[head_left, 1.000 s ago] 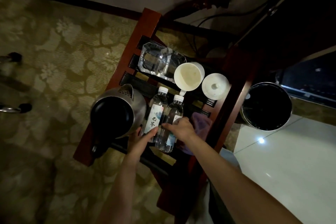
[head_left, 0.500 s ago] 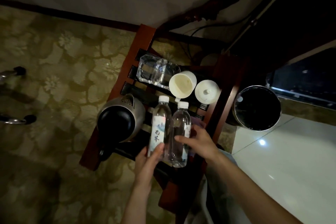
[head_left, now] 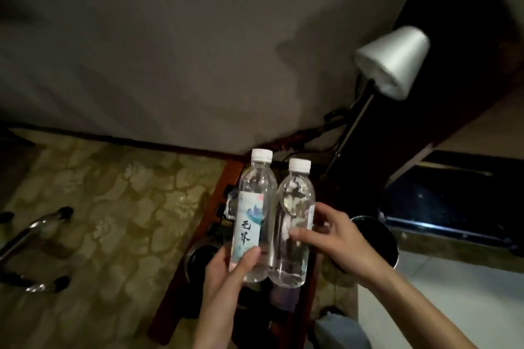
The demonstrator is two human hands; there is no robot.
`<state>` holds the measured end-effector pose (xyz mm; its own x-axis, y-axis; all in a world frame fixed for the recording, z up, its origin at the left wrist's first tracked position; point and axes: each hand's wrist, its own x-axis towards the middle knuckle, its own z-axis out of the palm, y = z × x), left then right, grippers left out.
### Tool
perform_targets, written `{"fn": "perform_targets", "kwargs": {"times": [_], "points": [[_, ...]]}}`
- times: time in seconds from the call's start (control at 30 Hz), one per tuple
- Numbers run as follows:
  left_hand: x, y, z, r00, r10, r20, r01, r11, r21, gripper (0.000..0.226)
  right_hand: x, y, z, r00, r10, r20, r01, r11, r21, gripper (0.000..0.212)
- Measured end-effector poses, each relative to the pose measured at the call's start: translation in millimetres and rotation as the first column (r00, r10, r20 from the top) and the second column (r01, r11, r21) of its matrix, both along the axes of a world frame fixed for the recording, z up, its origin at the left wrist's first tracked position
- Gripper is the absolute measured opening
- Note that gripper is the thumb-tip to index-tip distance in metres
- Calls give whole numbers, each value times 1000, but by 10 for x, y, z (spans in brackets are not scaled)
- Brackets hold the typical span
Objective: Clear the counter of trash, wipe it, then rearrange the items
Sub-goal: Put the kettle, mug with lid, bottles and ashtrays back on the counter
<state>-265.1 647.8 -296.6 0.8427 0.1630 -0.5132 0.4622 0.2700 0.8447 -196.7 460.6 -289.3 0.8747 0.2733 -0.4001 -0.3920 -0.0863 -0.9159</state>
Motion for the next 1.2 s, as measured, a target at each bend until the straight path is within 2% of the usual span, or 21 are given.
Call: {"fn": "perform_targets", "kwargs": {"times": [0.17,0.43,0.6,0.7,0.8,1.03,1.2], "points": [[258,-198,933,981,-61,185,57,998,29,56,190,-244,1064,981,-28,192,29,1000,0,40],[537,-737,1786,949,-74,305,71,997,23,100,302,-861,2096,910,-83,406,83,996,16,34],[764,-1301,2122,923,-84,374,76,996,38,71,461,-1452,2463,873,-64,483,75,997,-3,37],[954,-1756,2281,896,-125,426,105,992,71,88,589,-1932,2653,860,-64,507,76,997,-2,36],[1133,-2268,2414,868,-133,478,114,991,68,81,715,-2460,2826,833,-63,550,94,995,-28,32],[1532,-3566,2674,785,-242,570,238,968,84,38,966,-3737,3163,801,-64,596,163,980,-113,42],[1873,-4432,2829,670,-399,626,333,915,226,49,1083,-4615,3329,763,-71,643,234,957,-172,34]]}}
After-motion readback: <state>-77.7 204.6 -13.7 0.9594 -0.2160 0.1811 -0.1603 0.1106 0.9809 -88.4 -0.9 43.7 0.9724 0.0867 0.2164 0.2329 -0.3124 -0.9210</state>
